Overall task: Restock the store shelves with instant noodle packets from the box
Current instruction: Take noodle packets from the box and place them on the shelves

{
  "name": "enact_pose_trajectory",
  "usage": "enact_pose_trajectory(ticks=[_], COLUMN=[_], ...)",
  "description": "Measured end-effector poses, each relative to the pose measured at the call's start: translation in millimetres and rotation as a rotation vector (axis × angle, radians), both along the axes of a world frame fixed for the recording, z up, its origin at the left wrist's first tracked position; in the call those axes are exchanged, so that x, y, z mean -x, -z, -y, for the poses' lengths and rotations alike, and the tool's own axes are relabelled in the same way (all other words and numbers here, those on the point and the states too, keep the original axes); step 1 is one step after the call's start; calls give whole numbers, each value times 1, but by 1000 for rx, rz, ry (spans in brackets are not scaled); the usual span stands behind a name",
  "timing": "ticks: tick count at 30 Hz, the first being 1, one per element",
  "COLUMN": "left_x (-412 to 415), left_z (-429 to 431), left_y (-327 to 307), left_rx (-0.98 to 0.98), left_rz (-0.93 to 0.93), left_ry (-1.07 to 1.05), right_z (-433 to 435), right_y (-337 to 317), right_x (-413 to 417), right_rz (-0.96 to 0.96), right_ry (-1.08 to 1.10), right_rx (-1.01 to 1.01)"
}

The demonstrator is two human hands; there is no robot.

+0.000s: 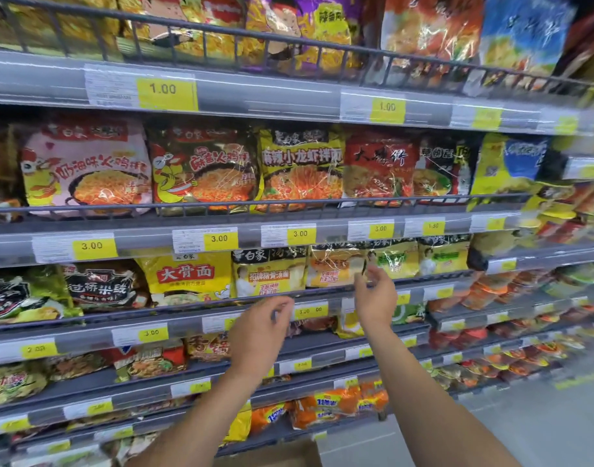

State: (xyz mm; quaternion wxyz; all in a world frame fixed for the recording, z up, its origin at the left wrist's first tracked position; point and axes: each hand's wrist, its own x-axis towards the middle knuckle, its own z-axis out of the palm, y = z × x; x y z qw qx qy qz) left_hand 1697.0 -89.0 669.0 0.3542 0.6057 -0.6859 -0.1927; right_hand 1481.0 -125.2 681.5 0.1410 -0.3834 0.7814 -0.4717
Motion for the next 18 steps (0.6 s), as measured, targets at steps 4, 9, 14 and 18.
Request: enact_pose_trajectory(ticks=[4,9,14,18], left_x=[78,123,137,150], left_z=[29,57,55,57], left_y=[-12,-7,-2,1], left_rx=[-182,-218,-174,-167], left_rz=[-56,6,30,-38], left_ry=[162,-27,-308,-345], right_z=[19,37,40,37], right_y=[-6,4,4,9], right_x=[29,53,80,95], right_rz=[-51,-74,-28,2], right_ry=[-107,-236,-323,-401], right_rx=[-87,-127,-124,-84])
